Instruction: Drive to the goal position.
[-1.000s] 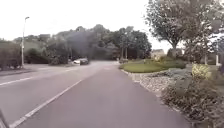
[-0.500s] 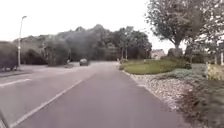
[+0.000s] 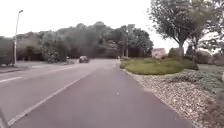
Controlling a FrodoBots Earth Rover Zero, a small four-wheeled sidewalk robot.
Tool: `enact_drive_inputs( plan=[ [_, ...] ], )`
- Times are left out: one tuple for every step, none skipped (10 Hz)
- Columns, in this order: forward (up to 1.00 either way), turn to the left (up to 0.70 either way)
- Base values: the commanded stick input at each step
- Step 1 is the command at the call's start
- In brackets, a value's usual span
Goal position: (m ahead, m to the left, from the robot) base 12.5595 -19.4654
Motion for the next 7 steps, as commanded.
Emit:
enact_drive_inputs(
  plan=[
    [1.00, 0.00],
    [1.00, 0.00],
    [1.00, 0.00],
    [1.00, 0.00],
    [1.00, 0.00],
    [1.00, 0.00],
    [1.00, 0.00]
  ],
)
